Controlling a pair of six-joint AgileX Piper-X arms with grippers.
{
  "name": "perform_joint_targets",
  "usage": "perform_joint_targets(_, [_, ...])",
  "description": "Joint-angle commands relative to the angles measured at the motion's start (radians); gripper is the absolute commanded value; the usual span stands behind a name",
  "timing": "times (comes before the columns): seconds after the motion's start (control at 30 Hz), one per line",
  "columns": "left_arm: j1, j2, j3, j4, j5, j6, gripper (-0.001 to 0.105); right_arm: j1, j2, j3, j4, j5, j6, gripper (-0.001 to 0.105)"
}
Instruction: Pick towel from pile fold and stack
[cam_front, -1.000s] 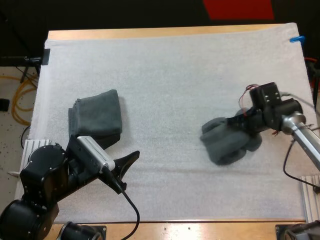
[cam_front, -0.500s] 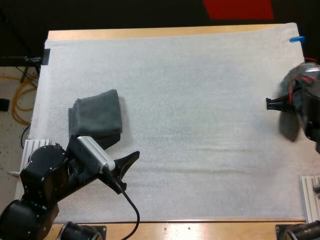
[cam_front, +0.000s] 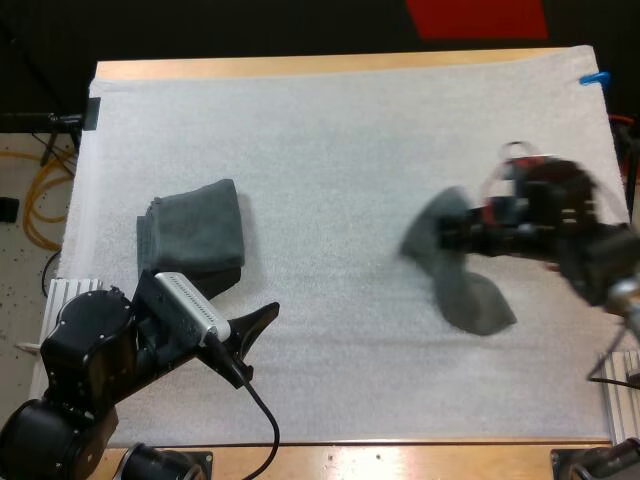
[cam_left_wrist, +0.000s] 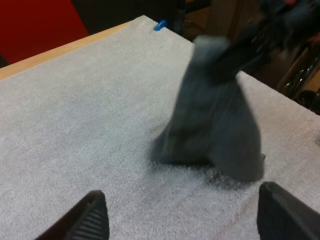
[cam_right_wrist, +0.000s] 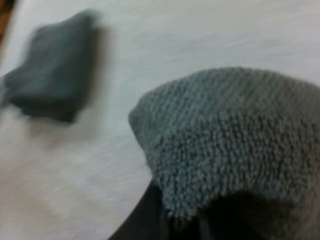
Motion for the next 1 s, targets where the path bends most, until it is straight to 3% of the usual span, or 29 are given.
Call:
perform_joint_targets(0.0, [-0.004, 0.001, -0.009, 0.005, 0.007, -0.01, 0.062, 0.044, 0.018, -0.008, -0.069, -0.055, 0.021, 0.0])
perform_joint_targets(0.1, [-0.004, 0.001, -0.009, 0.005, 0.007, -0.01, 0.062, 0.163, 0.08, -0.019, -0.161, -0.04, 0.026, 0.0])
perform_joint_targets(0.2, [-0.004, 0.001, -0.009, 0.005, 0.007, -0.01, 0.062, 0.266, 0.128, -0.053, -0.233, -0.011, 0.023, 0.01])
perform_joint_targets(0.3, [-0.004, 0.001, -0.009, 0.005, 0.007, -0.01, 0.062, 0.328, 0.17, -0.111, -0.248, 0.028, 0.008, 0.037])
perform_joint_targets(0.37, [-0.004, 0.001, -0.009, 0.005, 0.007, -0.01, 0.062, 0.352, 0.2, -0.156, -0.247, 0.035, -0.007, 0.063])
perform_joint_targets(0.43, [-0.004, 0.001, -0.009, 0.005, 0.007, -0.01, 0.062, 0.359, 0.215, -0.188, -0.23, 0.035, -0.007, 0.074])
perform_joint_targets(0.53, [-0.004, 0.001, -0.009, 0.01, 0.007, -0.01, 0.062, 0.358, 0.216, -0.217, -0.175, 0.056, -0.01, 0.075])
perform_joint_targets(0.77, [-0.004, 0.001, -0.009, 0.025, 0.007, -0.01, 0.062, 0.357, 0.214, -0.253, 0.083, 0.311, -0.148, 0.07])
perform_joint_targets(0.97, [-0.004, 0.001, -0.009, 0.028, 0.007, -0.01, 0.062, 0.357, 0.214, -0.247, 0.348, 0.488, -0.164, 0.07])
